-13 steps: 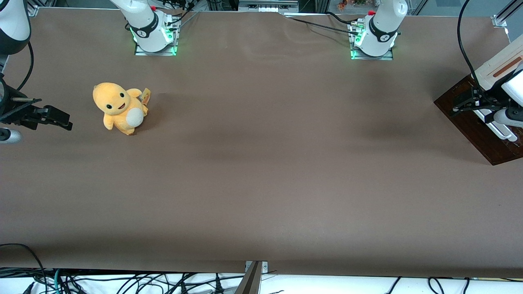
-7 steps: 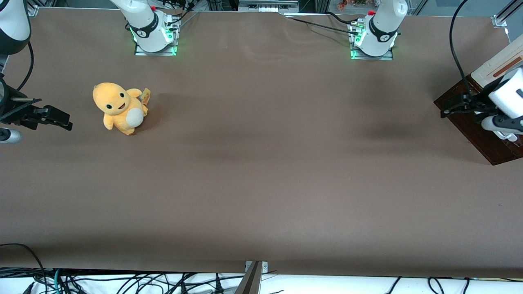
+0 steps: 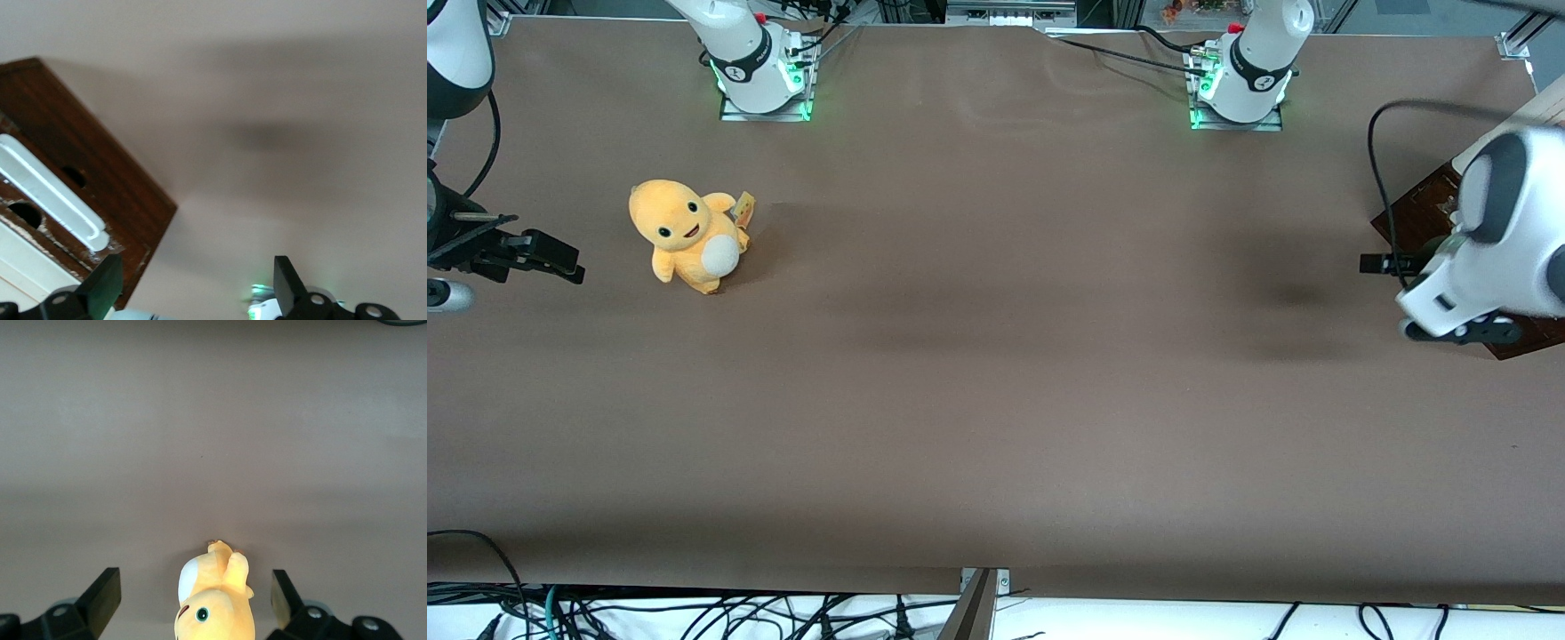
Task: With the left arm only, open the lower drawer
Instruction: 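Move the left gripper toward the wooden cabinet's lower drawer handle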
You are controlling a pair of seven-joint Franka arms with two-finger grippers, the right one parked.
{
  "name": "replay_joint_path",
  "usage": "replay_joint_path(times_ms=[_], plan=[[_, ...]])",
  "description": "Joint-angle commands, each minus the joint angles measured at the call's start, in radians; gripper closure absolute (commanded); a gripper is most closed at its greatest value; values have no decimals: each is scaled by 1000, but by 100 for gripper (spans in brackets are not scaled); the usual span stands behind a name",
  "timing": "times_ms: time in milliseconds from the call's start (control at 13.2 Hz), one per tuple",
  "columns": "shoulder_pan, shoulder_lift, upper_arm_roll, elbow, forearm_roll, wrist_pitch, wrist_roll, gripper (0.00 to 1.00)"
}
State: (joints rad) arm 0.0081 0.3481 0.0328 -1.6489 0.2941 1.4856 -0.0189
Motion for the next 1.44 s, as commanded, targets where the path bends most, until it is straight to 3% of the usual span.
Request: replay_joint_path(times_ms=[0, 454, 832, 1210, 1361], plan=[[4, 105, 6, 15, 181, -33, -52, 0], [55, 284, 13, 9, 449, -65, -242, 0], [136, 302, 15, -6, 529, -62, -321, 0], [101, 361, 15, -12, 568, -86, -507, 0], [92, 386, 13, -14, 631, -110, -554, 0]])
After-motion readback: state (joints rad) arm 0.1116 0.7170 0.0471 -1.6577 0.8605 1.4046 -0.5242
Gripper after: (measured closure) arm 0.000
